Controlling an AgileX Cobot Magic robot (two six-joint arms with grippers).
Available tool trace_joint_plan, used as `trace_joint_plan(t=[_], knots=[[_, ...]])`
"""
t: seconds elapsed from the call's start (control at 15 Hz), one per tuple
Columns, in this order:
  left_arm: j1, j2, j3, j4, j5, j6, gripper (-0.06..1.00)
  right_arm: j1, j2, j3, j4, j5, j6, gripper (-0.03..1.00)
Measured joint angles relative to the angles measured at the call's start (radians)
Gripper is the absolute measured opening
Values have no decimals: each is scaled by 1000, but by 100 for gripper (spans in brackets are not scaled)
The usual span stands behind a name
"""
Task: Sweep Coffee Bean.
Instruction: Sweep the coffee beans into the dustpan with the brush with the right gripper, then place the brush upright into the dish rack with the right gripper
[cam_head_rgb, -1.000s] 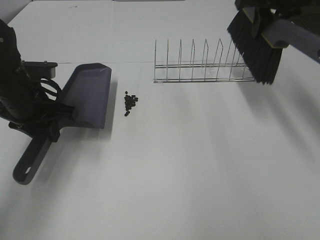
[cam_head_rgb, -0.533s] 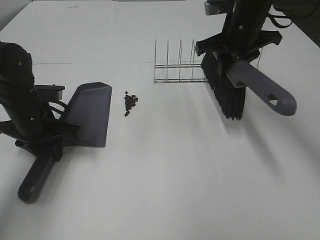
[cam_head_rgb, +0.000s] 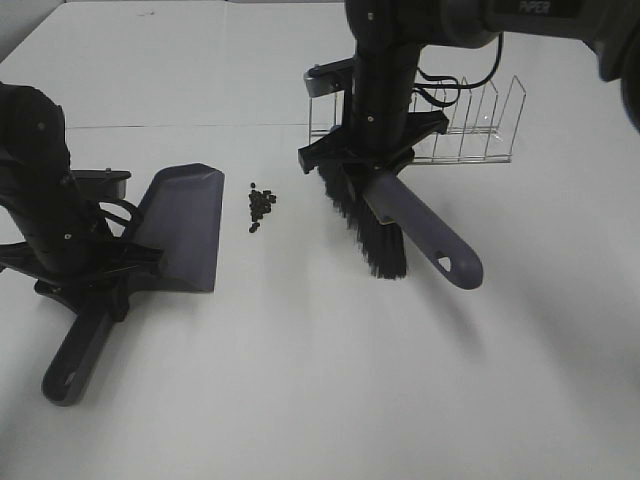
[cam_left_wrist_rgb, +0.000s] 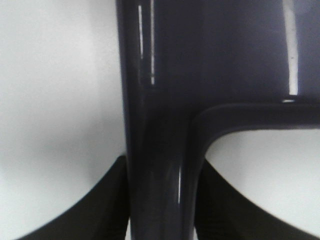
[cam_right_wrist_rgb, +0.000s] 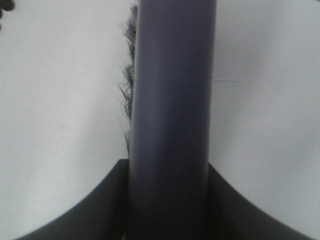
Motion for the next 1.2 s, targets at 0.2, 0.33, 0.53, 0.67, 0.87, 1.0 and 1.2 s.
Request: trace_joint_plan(t=[0.2, 0.33, 0.53, 0.67, 0.87, 1.0, 1.2], knots=[[0, 0, 0, 0, 0, 0, 32, 70, 100, -171, -6, 90, -21, 27], [0, 0, 0, 0, 0, 0, 32, 113, 171, -300, -2, 140, -32, 27], [0, 0, 0, 0, 0, 0, 32, 156, 253, -454, 79, 146, -73, 27], [0, 0, 0, 0, 0, 0, 32, 181, 266, -501, 158, 147, -79, 27], [0, 0, 0, -2, 0, 0, 32, 201, 276, -562, 213, 153, -78, 27], [0, 0, 0, -2, 0, 0, 32, 204, 277, -612, 205, 159, -73, 27], [0, 0, 0, -2, 0, 0, 32, 204, 240, -643, 110, 161, -73, 27]])
